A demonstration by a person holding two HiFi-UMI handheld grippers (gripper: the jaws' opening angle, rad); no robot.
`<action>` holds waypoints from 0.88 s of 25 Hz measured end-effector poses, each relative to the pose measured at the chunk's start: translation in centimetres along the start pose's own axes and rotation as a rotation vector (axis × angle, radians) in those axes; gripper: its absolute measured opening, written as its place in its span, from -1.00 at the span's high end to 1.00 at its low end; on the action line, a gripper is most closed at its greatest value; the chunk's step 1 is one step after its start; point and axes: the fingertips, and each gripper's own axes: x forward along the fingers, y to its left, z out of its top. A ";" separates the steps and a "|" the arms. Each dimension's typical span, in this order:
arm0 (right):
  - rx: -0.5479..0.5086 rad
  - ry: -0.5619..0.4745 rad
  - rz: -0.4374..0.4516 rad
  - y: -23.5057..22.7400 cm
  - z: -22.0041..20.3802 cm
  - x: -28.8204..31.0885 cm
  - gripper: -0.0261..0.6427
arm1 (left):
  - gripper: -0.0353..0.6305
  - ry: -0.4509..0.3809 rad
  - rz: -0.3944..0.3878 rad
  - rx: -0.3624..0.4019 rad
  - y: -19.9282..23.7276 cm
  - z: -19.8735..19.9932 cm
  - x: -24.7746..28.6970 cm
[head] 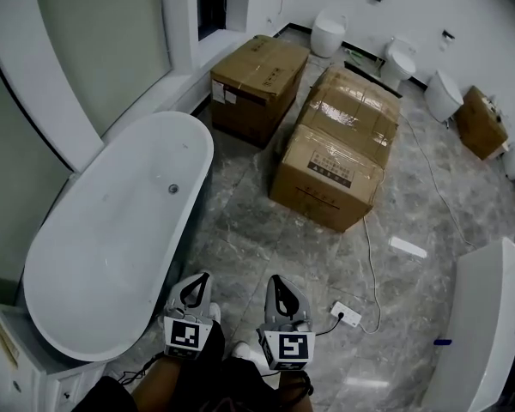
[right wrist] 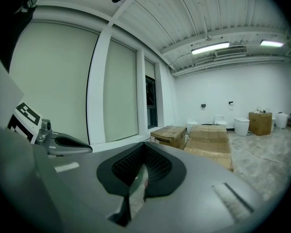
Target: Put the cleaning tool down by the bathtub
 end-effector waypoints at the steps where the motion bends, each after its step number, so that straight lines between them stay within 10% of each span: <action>1: -0.005 -0.005 0.004 0.1 0.2 -0.4 0.89 | 0.89 -0.005 0.000 0.008 -0.3 0.3 -0.5; 22: -0.097 -0.079 0.147 3.5 5.3 -5.7 0.89 | 0.89 -0.088 0.073 0.007 0.8 5.7 -7.1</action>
